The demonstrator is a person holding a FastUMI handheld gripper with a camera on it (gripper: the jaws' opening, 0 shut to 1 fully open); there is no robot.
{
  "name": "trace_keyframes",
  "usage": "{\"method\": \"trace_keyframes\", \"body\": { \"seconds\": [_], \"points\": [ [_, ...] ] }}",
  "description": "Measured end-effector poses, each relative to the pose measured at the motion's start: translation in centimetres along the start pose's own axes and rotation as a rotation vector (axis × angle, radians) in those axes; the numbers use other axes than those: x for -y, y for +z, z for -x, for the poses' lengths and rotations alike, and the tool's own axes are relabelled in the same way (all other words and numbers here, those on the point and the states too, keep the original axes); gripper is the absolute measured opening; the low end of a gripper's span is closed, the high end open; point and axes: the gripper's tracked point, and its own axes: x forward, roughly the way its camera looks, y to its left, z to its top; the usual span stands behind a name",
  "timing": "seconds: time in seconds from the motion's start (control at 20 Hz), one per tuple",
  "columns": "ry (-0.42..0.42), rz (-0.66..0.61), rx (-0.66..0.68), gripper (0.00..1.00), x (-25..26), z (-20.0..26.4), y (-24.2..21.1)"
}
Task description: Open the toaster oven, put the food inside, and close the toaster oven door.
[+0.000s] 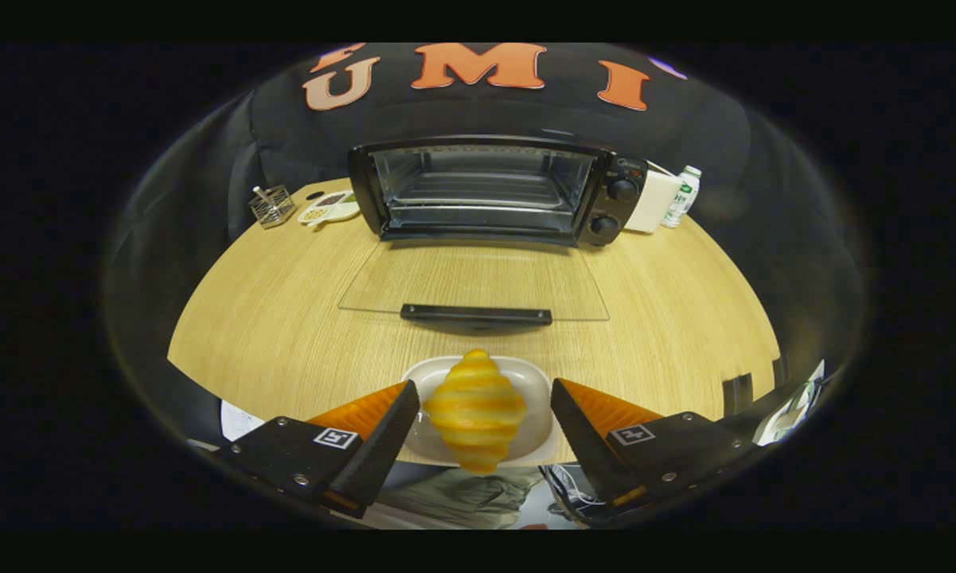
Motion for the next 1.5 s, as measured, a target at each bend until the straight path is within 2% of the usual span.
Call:
{"method": "trace_keyframes", "body": {
  "seconds": [0.8, 0.85, 1.0, 1.05, 1.2, 1.25, 1.4, 1.5],
  "points": [
    [-0.003, -0.053, -0.158, 0.98, -0.5, -2.6, -7.4],
    [-0.006, -0.059, -0.164, 0.89, -0.5, -2.8, -7.7],
    [-0.016, -0.06, -0.172, 0.74, -0.4, -3.0, -8.2],
    [-0.016, -0.056, -0.17, 0.61, -0.3, -3.0, -8.2],
    [-0.017, -0.071, -0.168, 0.5, -0.3, -2.8, -8.1],
    [-0.001, -0.078, -0.163, 0.42, -0.5, -2.6, -8.0],
    [0.029, -0.116, -0.138, 0.34, -0.8, -1.6, -7.2],
    [0.062, -0.14, -0.121, 0.34, -1.2, -0.6, -6.4]
  ]
}}
